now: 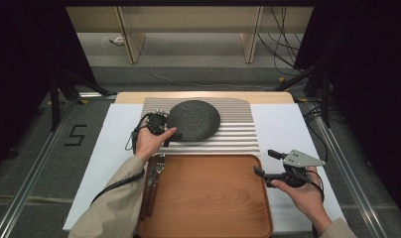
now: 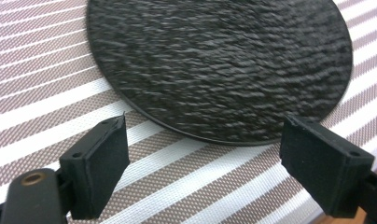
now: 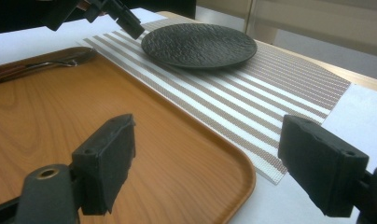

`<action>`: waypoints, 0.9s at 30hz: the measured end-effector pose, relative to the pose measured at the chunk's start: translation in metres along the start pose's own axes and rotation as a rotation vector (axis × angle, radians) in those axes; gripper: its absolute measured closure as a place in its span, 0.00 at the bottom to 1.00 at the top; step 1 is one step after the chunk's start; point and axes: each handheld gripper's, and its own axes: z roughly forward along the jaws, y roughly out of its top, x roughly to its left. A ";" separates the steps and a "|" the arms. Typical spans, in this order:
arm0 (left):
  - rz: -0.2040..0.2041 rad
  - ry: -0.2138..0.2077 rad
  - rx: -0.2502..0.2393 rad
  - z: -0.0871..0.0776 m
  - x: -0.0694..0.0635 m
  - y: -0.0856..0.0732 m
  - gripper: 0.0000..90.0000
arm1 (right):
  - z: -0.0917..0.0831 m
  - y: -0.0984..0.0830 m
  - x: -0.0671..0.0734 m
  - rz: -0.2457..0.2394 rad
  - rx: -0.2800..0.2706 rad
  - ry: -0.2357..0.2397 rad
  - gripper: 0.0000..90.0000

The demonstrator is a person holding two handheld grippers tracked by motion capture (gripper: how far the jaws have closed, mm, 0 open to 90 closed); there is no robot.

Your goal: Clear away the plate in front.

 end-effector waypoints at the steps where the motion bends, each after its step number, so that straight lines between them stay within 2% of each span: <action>1: 0.055 0.018 0.001 0.000 -0.004 0.000 0.17 | 0.000 0.000 0.000 0.000 0.001 0.001 0.22; 3: 0.184 0.042 0.011 0.000 -0.014 0.002 0.17 | 0.000 0.000 0.000 0.000 0.002 0.001 0.22; 5: 0.282 0.030 0.002 0.001 -0.025 0.004 0.18 | 0.000 0.000 0.001 -0.002 0.002 0.001 0.22; 9: 0.521 0.039 -0.003 0.001 -0.047 0.007 0.25 | 0.000 0.000 0.001 -0.002 0.002 -0.001 0.22; 11: 0.621 0.060 0.007 0.002 -0.057 0.008 0.26 | 0.000 0.000 0.001 -0.003 0.002 -0.001 0.22; 13: 0.705 0.078 0.030 0.004 -0.064 0.008 0.26 | 0.000 0.000 0.001 -0.003 0.001 0.000 0.22; 16: 0.804 0.095 0.078 0.007 -0.073 0.009 0.27 | -0.001 0.000 0.000 -0.003 -0.001 -0.001 0.22; 19: 0.874 0.132 0.108 0.010 -0.080 0.009 0.28 | -0.001 0.000 0.000 -0.004 0.000 -0.001 0.22; 24: 0.934 0.171 0.131 0.016 -0.086 0.008 0.30 | -0.001 0.000 0.001 -0.005 -0.001 0.001 0.22; 27: 0.956 0.198 0.126 0.018 -0.088 0.007 0.32 | 0.000 0.000 0.001 -0.005 -0.001 0.001 0.22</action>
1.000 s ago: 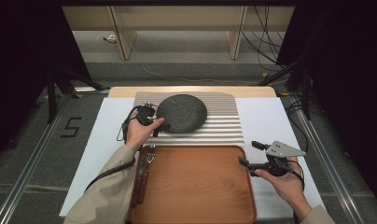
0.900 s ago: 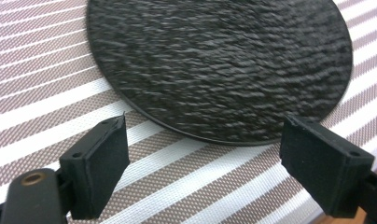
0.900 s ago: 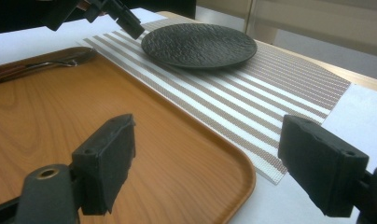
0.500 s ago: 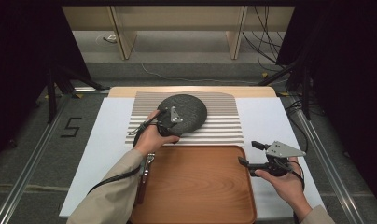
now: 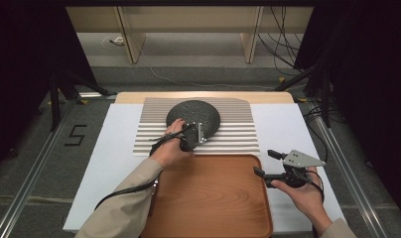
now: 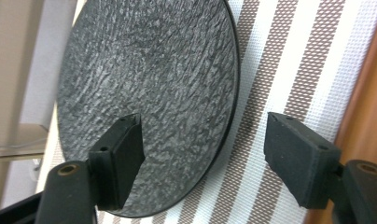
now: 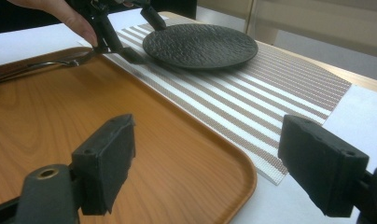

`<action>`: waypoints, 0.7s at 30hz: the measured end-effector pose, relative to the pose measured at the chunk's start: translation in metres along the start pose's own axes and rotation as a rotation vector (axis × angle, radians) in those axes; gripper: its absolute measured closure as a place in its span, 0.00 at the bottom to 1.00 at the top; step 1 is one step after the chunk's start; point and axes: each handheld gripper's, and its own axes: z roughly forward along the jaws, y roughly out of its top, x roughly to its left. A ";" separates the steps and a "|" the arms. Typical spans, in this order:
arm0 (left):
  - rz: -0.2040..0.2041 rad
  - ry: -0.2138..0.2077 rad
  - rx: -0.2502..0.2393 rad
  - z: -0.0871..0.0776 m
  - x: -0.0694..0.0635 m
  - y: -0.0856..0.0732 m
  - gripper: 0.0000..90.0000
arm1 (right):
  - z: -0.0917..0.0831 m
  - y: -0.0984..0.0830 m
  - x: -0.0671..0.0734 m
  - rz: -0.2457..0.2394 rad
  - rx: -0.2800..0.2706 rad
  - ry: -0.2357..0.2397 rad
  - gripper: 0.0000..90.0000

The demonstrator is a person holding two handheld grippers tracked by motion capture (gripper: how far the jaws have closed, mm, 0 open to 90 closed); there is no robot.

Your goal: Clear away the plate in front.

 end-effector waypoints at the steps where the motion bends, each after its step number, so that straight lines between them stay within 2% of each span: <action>1: 0.011 0.004 0.000 0.000 0.000 0.001 0.33 | 0.000 0.000 0.000 0.000 0.000 0.001 0.22; 6: 0.053 0.024 0.022 0.004 -0.002 0.003 0.36 | 0.000 0.000 0.000 0.000 0.001 0.001 0.22; 8: 0.049 0.039 0.028 0.006 -0.004 0.003 0.37 | 0.000 0.000 0.000 0.000 0.000 0.001 0.22; 9: 0.069 0.049 0.035 0.007 -0.004 0.004 0.39 | 0.000 0.000 0.000 0.000 0.001 0.001 0.22; 11: 0.077 0.056 0.048 0.009 -0.005 0.004 0.40 | 0.000 0.000 0.000 0.000 0.000 0.002 0.22; 21: 0.087 0.070 0.066 0.017 -0.005 0.002 0.52 | 0.000 0.000 0.000 0.001 0.002 0.003 0.22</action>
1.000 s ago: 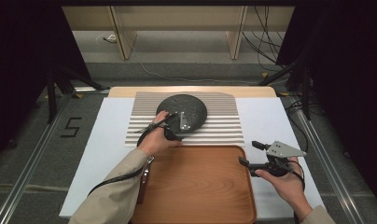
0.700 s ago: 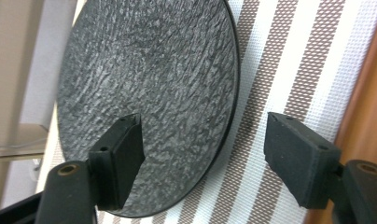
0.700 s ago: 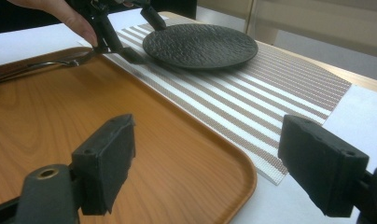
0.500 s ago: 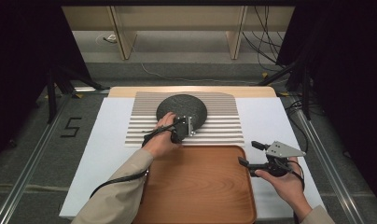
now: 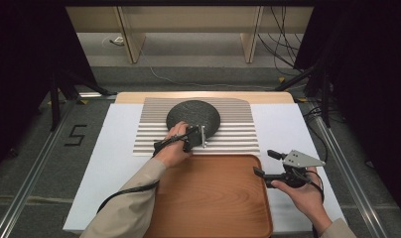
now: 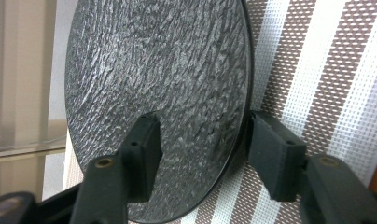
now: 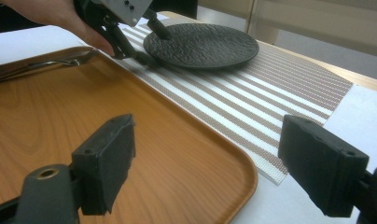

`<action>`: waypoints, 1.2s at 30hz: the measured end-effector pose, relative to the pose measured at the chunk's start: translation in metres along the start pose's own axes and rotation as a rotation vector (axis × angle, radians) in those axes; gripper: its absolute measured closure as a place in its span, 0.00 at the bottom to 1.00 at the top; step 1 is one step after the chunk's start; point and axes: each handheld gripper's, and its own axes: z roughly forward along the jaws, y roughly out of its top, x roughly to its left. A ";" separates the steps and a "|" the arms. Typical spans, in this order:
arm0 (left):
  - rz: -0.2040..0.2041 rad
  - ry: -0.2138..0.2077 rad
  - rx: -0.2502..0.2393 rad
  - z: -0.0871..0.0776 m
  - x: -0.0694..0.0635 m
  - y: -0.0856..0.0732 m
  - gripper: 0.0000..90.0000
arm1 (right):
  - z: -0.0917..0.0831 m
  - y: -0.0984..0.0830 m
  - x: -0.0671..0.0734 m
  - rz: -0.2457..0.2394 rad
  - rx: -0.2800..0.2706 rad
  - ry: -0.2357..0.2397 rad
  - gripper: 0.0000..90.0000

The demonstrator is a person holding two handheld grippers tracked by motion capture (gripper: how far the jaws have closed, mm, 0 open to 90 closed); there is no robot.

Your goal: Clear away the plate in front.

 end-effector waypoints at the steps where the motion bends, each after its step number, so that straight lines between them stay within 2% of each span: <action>1: -0.003 -0.001 0.000 0.000 0.000 0.000 0.53 | 0.000 0.000 0.000 0.000 0.000 0.000 0.22; 3: -0.009 -0.005 0.006 0.001 -0.002 -0.001 0.55 | 0.000 0.000 0.000 0.000 0.000 -0.001 0.22; 4: 0.013 0.005 0.010 0.002 -0.001 0.000 0.55 | 0.000 0.000 0.000 0.000 0.000 0.000 0.22; 11: 0.024 0.013 0.015 0.005 -0.002 0.000 0.58 | 0.000 0.000 0.000 0.001 0.001 0.003 0.22; 17: 0.023 0.011 0.022 0.006 -0.005 0.000 0.61 | 0.001 -0.001 0.000 0.003 0.000 0.004 0.22; 18: 0.051 0.021 0.022 0.006 -0.003 0.000 0.62 | 0.001 -0.001 0.000 0.003 0.002 0.004 0.22; 23: 0.043 0.007 0.023 0.008 -0.005 0.000 0.67 | 0.001 -0.001 0.000 0.004 0.009 0.007 0.22; 27: 0.069 0.003 0.030 0.008 -0.006 0.001 0.73 | 0.002 -0.001 0.000 0.007 0.012 0.009 0.22; 28: 0.049 -0.011 0.031 0.008 -0.008 0.000 0.75 | 0.002 -0.001 0.000 0.007 0.012 0.009 0.22; 34: 0.108 0.012 0.055 0.006 -0.010 0.003 0.80 | 0.002 -0.002 0.000 0.008 0.015 0.012 0.22; 35: 0.097 0.012 0.050 0.007 -0.012 0.003 0.81 | 0.002 -0.002 0.000 0.009 0.014 0.013 0.22; 36: 0.116 0.019 0.061 0.006 -0.012 0.004 0.82 | 0.002 -0.002 0.000 0.008 0.015 0.013 0.22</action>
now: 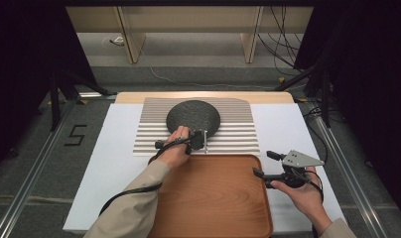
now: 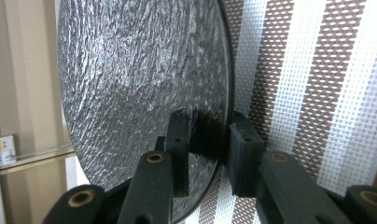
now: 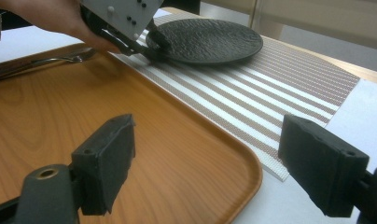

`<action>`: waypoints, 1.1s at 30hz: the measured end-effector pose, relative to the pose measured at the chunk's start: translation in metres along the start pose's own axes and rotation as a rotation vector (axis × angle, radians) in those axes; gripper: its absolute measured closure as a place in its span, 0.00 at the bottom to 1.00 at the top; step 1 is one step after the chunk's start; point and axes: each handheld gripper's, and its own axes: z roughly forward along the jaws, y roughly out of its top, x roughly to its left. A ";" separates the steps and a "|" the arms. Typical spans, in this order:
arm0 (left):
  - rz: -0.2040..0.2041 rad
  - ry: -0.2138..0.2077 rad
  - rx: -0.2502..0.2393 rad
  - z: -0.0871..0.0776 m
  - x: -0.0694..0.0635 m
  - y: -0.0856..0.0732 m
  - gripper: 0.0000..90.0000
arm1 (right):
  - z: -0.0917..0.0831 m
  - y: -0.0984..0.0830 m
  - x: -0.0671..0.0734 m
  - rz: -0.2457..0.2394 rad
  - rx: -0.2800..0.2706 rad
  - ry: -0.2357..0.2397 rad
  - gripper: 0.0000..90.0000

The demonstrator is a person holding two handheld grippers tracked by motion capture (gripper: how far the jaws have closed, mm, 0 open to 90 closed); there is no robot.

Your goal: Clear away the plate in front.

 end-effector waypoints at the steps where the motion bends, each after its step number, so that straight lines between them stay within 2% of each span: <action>1: 0.002 -0.001 0.007 0.000 -0.001 0.000 0.82 | 0.000 0.000 0.000 0.002 -0.003 0.000 0.22; 6: 0.034 0.036 0.013 -0.002 -0.005 0.002 0.85 | 0.000 0.000 0.000 0.002 -0.001 0.002 0.22; 7: 0.050 0.055 0.012 -0.003 -0.005 0.002 0.86 | 0.000 0.000 0.000 0.001 -0.002 0.002 0.22; 9: 0.046 0.073 0.009 -0.005 -0.006 0.003 0.88 | 0.000 0.000 0.000 0.002 -0.002 0.003 0.22; 12: 0.065 0.119 -0.010 -0.011 -0.002 0.004 0.92 | 0.000 0.000 0.000 0.002 -0.002 0.003 0.22; 18: 0.050 0.190 -0.031 -0.019 0.005 0.004 0.97 | 0.000 0.000 0.000 0.000 0.000 0.005 0.22; 20: 0.035 0.181 -0.033 -0.020 0.007 0.003 0.97 | 0.000 0.000 0.000 -0.001 0.000 0.004 0.22; 21: 0.049 0.193 -0.040 -0.020 0.007 0.003 0.97 | 0.000 0.000 0.000 0.000 0.000 0.005 0.22; 22: 0.035 0.185 -0.038 -0.019 0.005 0.003 0.97 | 0.000 0.000 0.000 0.001 0.000 0.005 0.22; 26: 0.050 0.198 -0.034 -0.019 0.004 0.003 0.97 | 0.000 0.000 0.000 0.001 -0.001 0.004 0.22; 33: 0.049 0.208 -0.045 -0.018 0.002 0.003 0.98 | 0.000 -0.001 -0.001 0.000 0.000 0.002 0.22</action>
